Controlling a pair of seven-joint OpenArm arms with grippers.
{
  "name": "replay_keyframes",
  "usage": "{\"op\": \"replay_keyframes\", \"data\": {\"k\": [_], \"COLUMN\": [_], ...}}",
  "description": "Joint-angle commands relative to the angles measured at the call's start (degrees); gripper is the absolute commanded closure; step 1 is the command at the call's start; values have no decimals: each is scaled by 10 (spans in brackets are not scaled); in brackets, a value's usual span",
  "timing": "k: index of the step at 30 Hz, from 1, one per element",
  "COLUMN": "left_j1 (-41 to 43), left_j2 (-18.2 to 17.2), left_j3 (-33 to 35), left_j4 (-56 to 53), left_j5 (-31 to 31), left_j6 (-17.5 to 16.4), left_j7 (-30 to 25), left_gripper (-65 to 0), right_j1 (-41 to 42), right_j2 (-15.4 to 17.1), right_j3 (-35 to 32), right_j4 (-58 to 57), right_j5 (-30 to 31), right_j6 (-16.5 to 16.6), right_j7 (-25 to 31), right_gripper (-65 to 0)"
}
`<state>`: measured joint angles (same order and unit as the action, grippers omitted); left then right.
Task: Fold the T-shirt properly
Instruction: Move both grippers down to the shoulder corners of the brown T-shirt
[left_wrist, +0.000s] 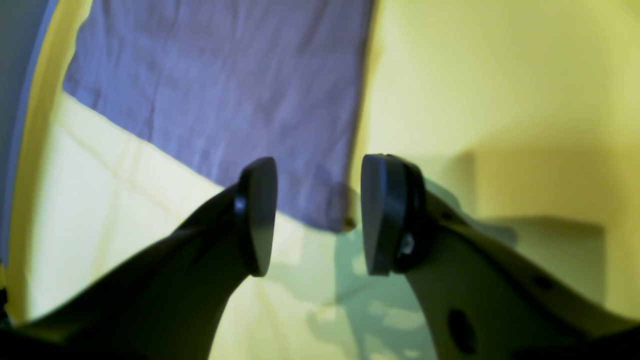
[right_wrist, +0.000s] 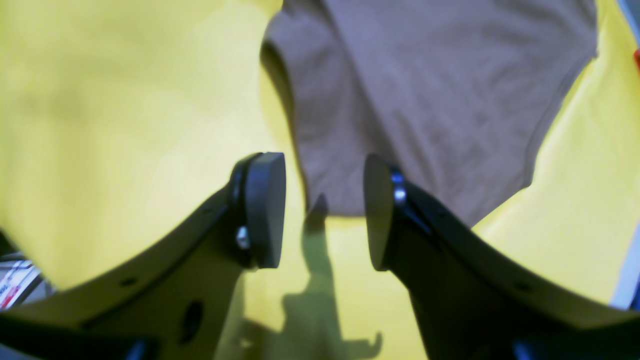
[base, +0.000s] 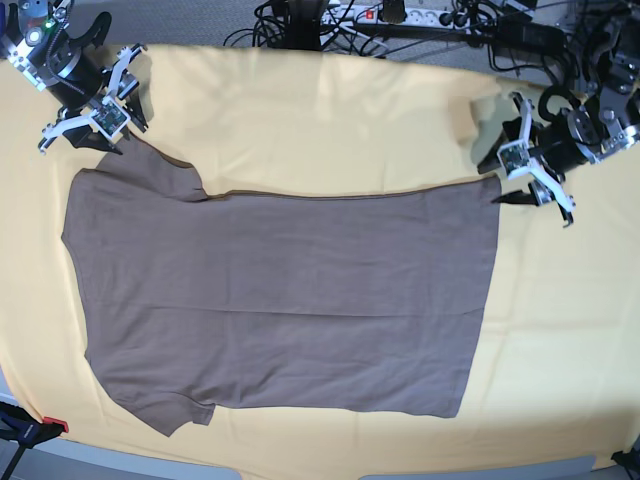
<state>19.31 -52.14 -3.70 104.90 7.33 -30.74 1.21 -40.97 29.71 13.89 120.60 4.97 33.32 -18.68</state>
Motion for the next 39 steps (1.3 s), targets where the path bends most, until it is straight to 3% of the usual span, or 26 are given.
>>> {"op": "replay_keyframes", "data": {"k": [1, 5, 11, 13, 15, 18, 22, 28, 35, 39], "left_j1": [-27, -120, -243, -271, -289, -298, -298, -298, -298, -298], "left_j2": [-18, -34, -33, -32, -32, -31, -31, -35, -67, -84], "left_j3": [12, 119, 278, 313, 336, 345, 345, 345, 344, 344], "left_j4": [-5, -56, -130, -139, -141, -140, -140, -132, -59, -42], "left_j5": [2, 35, 87, 90, 89, 87, 87, 37, -26, -29], "left_j6": [9, 10, 47, 48, 48, 48, 48, 46, -14, -16], "left_j7": [-12, -12, -12, -12, -11, -8, -3, 34, 109, 109], "left_gripper": [-286, -286, -285, -252, -181, -107, -92, -98, -183, -183], "right_j1": [0, 0, 0, 2, 17, 51, 87, 130, 140, 140], "right_j2": [8, 8, 13, 18, 19, 19, 21, 37, 45, 46], "right_j3": [4, 4, 3, 3, 3, -3, -24, -80, -91, -91], "right_j4": [8, 7, 6, -5, -31, -75, -120, -165, -168, -168], "right_j5": [6, 4, -46, -46, -46, -31, -20, -36, -50, -50], "right_j6": [-5, -5, -5, -5, -3, 12, 27, 21, 16, 16], "right_j7": [11, 10, 11, 18, 27, 28, 28, 26, 24, 25], "right_gripper": [-289, -289, -290, -292, -333, -373, -374, -374, -374, -373]}}
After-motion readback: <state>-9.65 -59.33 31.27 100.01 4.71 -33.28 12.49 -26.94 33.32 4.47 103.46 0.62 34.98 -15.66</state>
